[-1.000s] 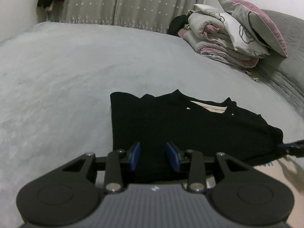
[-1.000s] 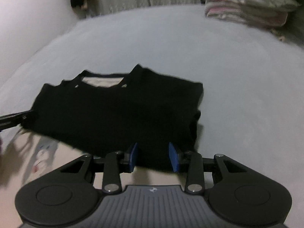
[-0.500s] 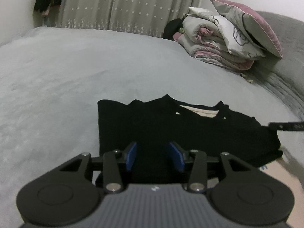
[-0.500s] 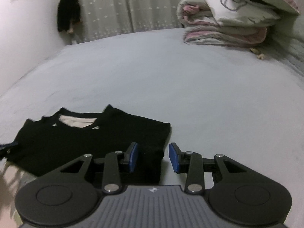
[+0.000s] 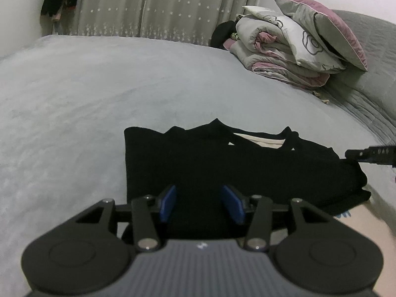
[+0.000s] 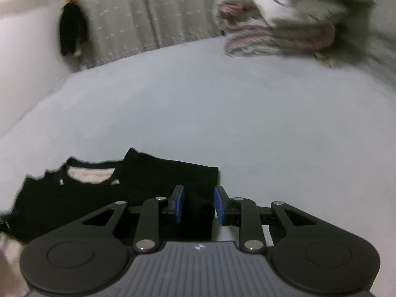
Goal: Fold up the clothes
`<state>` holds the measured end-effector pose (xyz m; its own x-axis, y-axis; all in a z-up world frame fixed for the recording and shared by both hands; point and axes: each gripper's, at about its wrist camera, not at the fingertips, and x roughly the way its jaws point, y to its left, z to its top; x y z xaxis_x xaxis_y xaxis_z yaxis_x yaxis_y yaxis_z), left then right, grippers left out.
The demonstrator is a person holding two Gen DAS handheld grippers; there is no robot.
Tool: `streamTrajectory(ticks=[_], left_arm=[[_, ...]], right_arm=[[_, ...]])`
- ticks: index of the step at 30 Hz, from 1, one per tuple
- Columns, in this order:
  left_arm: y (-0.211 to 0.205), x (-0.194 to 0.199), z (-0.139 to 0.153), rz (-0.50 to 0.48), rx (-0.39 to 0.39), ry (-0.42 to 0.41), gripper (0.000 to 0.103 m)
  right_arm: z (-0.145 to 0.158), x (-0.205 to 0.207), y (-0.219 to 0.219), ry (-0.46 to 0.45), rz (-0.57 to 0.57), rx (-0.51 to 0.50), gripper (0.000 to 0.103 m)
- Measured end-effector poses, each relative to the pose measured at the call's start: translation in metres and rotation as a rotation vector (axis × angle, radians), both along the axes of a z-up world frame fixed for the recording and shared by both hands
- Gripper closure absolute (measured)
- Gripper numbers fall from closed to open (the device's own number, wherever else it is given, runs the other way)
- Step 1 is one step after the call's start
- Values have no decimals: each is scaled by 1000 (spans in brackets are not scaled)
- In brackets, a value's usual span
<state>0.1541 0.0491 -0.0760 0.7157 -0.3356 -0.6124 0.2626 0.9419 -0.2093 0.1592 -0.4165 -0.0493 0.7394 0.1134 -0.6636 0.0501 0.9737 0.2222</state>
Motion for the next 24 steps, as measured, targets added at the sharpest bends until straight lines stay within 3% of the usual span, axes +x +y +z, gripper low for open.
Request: streamTrajectory(ticks=[3,9,13,17,21,24], left_arm=[[0,1,0,2,-3,0,57],[0,0,0,6,-8,-18,57],[1,0,-1,8,2,-17,57],[0,1,-2,10,28,-3,58],[-1,-4,9,16,-3,1,57],[-5,-13,17,9,-10,-16,51]], right_arm=[[3,-3,-5,16,-19,63,78],[1,-12,14,-52,40,19,78],[-7,-17,41,-86,112,-71,78],[-23,-12,49,12,101,-181,83],[-8,-24,44,-9,84,-109,80],[8,-38,45,-28,82,-73,70]])
